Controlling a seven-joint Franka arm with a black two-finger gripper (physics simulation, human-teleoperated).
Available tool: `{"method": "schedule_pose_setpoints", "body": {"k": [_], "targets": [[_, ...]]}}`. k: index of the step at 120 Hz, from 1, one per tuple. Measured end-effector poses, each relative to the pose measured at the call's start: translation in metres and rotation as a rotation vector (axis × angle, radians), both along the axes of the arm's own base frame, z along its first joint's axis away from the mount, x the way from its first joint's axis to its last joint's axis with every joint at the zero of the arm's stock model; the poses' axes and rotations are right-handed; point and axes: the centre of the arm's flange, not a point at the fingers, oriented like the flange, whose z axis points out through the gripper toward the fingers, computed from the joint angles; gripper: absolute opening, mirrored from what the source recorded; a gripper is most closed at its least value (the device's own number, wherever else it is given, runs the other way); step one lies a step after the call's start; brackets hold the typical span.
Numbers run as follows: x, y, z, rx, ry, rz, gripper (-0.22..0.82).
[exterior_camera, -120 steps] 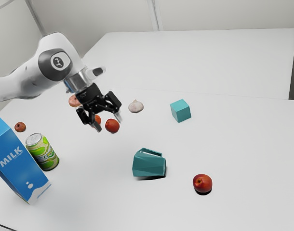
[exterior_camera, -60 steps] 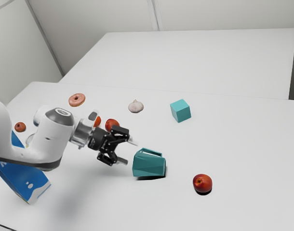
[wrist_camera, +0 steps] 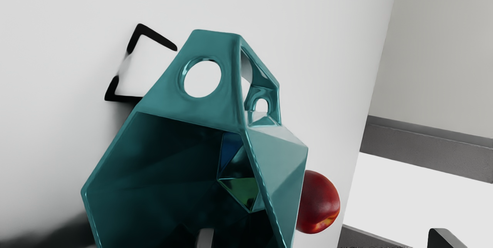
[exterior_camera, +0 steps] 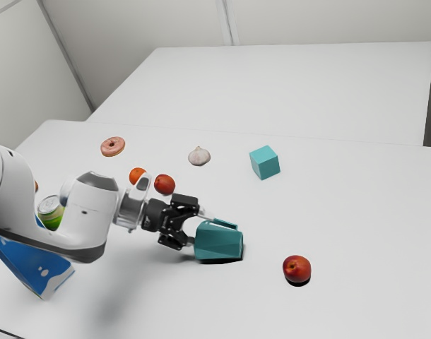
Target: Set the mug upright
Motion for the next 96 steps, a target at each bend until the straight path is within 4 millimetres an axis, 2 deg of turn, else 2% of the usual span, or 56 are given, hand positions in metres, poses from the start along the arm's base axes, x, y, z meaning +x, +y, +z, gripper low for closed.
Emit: {"method": "schedule_pose_setpoints", "body": {"k": [33, 39, 44, 59, 67, 80, 96], "targets": [[-0.001, -0.007, -0.013, -0.033, -0.033, 0.014, 0.6], [-0.001, -0.009, -0.013, -0.034, -0.041, 0.012, 0.58], [-0.002, -0.01, -0.013, -0.034, -0.048, 0.008, 0.51], [-0.002, -0.014, -0.013, -0.033, -0.068, -0.007, 0.19], [-0.002, -0.017, -0.012, -0.032, -0.078, -0.016, 0.07], [-0.002, -0.02, -0.012, -0.031, -0.09, -0.03, -0.05], [-0.001, -0.024, -0.008, -0.028, -0.112, -0.048, -0.12]]}}
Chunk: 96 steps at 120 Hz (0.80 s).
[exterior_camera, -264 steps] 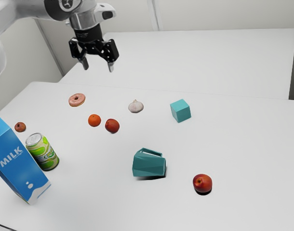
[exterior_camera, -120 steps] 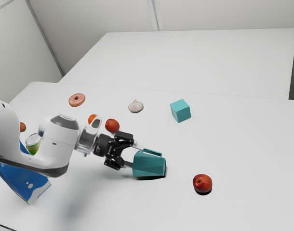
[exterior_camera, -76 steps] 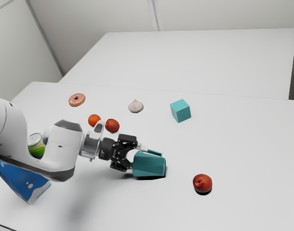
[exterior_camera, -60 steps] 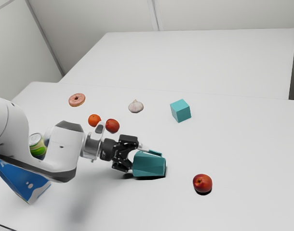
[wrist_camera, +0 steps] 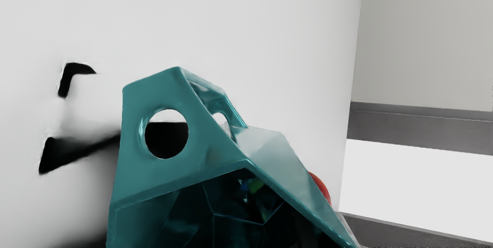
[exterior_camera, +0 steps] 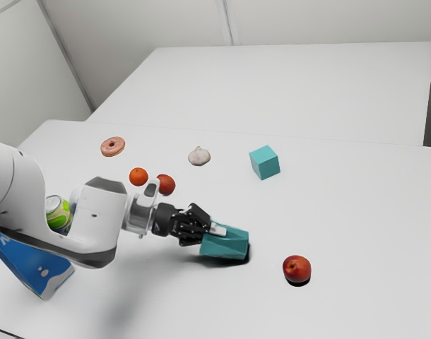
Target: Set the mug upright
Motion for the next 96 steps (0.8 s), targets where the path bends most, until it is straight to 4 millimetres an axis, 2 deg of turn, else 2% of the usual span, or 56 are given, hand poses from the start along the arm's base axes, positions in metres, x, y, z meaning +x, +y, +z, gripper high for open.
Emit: {"method": "schedule_pose_setpoints", "body": {"k": [15, 36, 48, 63, 69, 81, 96], "targets": [[0.01, -0.003, 0.014, 0.023, -0.048, -0.04, -0.15], [0.058, -0.006, 0.083, 0.227, -0.24, -0.265, -0.16], [0.073, -0.002, 0.105, 0.35, -0.29, -0.359, -0.17], [0.095, 0.008, 0.144, 0.658, -0.366, -0.561, -0.17], [0.098, 0.013, 0.147, 0.765, -0.36, -0.621, -0.17], [0.103, 0.021, 0.137, 0.938, -0.301, -0.699, -0.18], [0.109, 0.024, 0.129, 1.078, -0.24, -0.69, -0.18]]}}
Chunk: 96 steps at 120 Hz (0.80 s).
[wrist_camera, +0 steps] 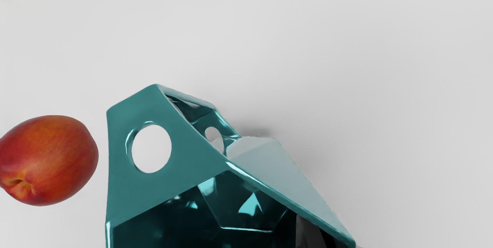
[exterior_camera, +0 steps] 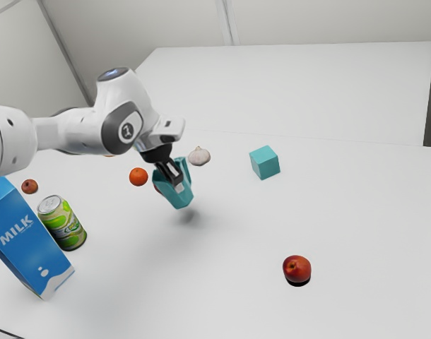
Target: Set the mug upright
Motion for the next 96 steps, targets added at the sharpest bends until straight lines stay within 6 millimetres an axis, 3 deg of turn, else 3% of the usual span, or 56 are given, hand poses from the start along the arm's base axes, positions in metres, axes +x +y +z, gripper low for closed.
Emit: {"method": "schedule_pose_setpoints", "body": {"k": [10, 21, 33, 44, 65, 96], "targets": [[0.0, -0.017, -0.006, 0.043, 0.0, 0.026, -0.18], [-0.004, -0.054, -0.011, 0.08, -0.009, 0.026, -0.18], [-0.025, -0.084, -0.038, 0.103, 0.036, 0.047, -0.18], [-0.032, -0.079, -0.048, 0.11, 0.056, 0.124, -0.18], [-0.024, -0.057, -0.042, 0.101, 0.044, 0.281, -0.18], [-0.024, -0.068, -0.041, 0.084, 0.041, 0.388, -0.18]]}}
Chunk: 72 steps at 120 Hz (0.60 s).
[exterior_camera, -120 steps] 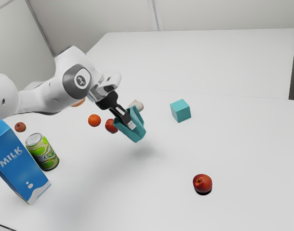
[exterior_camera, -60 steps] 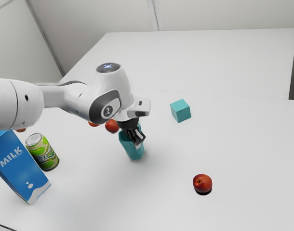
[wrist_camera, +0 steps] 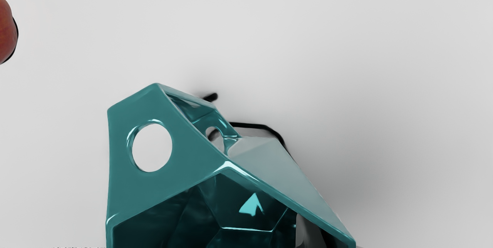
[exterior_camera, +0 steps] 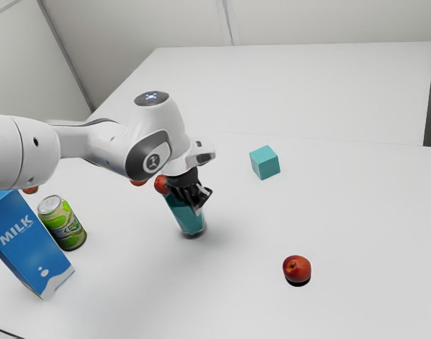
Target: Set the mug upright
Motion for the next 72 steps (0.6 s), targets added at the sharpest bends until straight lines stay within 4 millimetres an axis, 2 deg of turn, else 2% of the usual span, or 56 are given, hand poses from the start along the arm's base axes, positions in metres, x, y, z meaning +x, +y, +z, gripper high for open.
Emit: {"method": "schedule_pose_setpoints", "body": {"k": [11, 34, 44, 55, 63, 72], "targets": [[0.0, -0.001, 0.0, -0.003, -0.001, 0.033, -0.16], [0.0, 0.002, 0.001, -0.009, 0.002, 0.09, 0.25], [0.001, 0.004, 0.002, -0.011, 0.001, 0.11, 0.36], [0.004, 0.003, 0.013, -0.016, -0.012, 0.124, 0.45], [0.009, 0.0, 0.043, -0.02, -0.022, 0.128, 0.49], [0.025, -0.008, 0.117, -0.03, -0.055, 0.123, 0.52]]}}
